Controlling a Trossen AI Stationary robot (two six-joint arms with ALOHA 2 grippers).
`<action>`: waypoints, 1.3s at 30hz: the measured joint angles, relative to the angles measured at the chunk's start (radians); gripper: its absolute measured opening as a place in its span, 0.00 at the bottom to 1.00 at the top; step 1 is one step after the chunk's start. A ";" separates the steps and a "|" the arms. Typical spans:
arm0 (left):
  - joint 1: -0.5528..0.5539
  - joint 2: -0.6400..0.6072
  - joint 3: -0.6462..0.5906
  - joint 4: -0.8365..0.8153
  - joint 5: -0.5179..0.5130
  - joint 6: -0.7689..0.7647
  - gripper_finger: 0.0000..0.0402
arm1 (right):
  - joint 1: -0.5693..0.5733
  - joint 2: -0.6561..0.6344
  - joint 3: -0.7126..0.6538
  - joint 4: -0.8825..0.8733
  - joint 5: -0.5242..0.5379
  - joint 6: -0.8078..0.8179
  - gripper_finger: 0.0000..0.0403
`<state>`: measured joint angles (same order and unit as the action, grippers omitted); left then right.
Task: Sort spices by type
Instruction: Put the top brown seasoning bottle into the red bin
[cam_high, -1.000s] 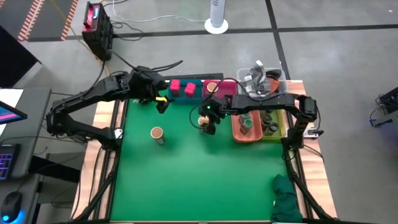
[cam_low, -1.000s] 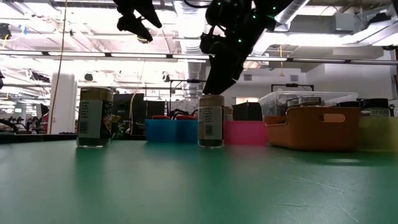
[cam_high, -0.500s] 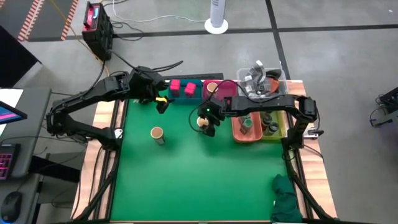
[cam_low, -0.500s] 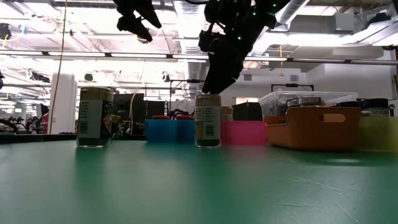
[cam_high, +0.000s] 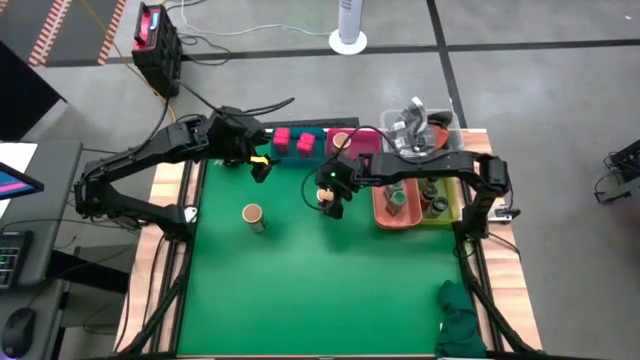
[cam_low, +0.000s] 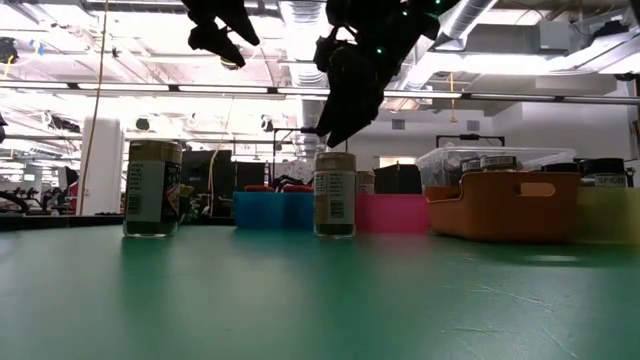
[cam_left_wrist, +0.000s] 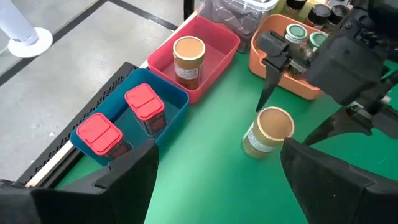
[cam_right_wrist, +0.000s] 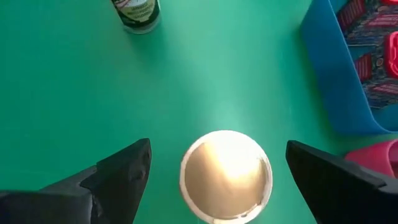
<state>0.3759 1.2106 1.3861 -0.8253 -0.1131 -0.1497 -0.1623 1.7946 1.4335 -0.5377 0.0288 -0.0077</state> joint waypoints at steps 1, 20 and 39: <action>0.000 0.000 0.000 0.000 0.000 0.000 0.80 | 0.000 0.002 0.000 -0.002 0.000 0.000 0.99; 0.000 0.000 0.000 -0.054 -0.013 0.011 0.80 | -0.002 0.128 0.000 -0.007 -0.033 0.007 0.98; 0.000 -0.002 0.000 -0.060 -0.017 0.085 0.80 | -0.098 0.129 0.164 -0.330 -0.026 0.072 0.74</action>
<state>0.3759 1.2083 1.3861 -0.8855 -0.1304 -0.0646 -0.2606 1.9236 1.5975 -0.8676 0.0025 0.0638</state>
